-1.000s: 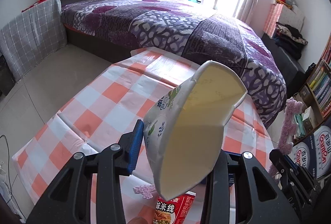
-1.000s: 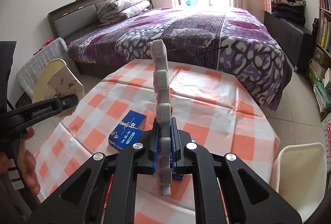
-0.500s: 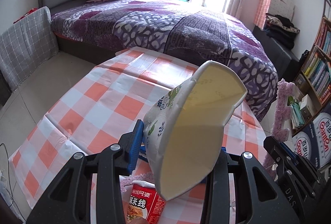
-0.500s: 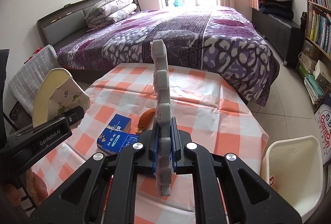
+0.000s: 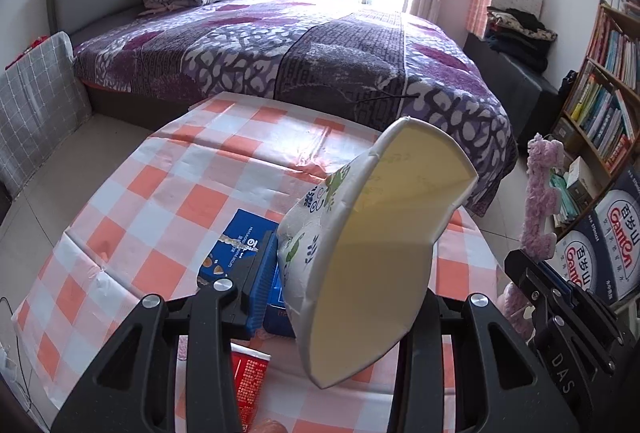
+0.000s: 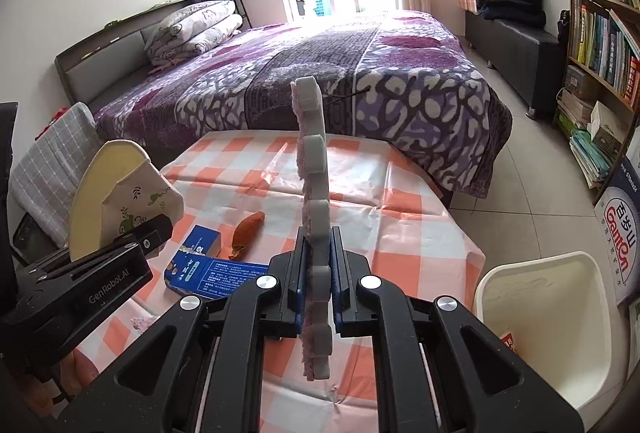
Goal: Collect trash
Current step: 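Lift the comb strip with the right tool while the left carries the paper cup toward the bin, then open both tools over the white bin to drop the paper cup and comb strip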
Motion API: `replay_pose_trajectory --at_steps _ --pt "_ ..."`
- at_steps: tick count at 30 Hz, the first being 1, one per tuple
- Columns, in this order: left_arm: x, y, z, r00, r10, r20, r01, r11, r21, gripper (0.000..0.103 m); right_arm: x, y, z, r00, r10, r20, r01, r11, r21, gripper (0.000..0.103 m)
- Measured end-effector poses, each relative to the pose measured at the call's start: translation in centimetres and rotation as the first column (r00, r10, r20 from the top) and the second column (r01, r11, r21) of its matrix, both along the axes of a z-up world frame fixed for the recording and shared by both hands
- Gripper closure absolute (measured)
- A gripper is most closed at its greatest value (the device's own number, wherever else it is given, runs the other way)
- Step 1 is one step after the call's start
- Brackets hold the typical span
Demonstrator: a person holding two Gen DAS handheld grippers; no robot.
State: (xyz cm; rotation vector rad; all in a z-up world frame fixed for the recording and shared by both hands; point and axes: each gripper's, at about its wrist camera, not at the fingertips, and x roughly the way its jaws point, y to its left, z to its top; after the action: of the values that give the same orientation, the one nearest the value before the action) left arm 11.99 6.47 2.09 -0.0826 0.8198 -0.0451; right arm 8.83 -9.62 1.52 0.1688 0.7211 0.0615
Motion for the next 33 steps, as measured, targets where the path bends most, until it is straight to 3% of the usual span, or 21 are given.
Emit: replay_pose_trajectory --at_steps 19,27,33 --pt "-1.2 -7.3 -0.5 0.991 -0.132 -0.002 0.132 0.990 0.042 0.064 -1.3 -7.8 0.1 0.985 -0.165 -0.039 0.167 0.986 0.031 0.093" --pt "-2.1 -10.5 -1.1 0.979 -0.202 -0.019 0.203 0.977 0.060 0.064 -2.1 -11.4 -0.2 0.964 -0.258 -0.072 0.260 0.965 0.030 0.093" --pt "-2.9 -13.0 -1.6 0.966 -0.256 -0.035 0.258 0.965 0.055 0.064 -2.9 -14.7 -1.0 0.929 -0.345 -0.136 0.353 0.935 0.039 0.090"
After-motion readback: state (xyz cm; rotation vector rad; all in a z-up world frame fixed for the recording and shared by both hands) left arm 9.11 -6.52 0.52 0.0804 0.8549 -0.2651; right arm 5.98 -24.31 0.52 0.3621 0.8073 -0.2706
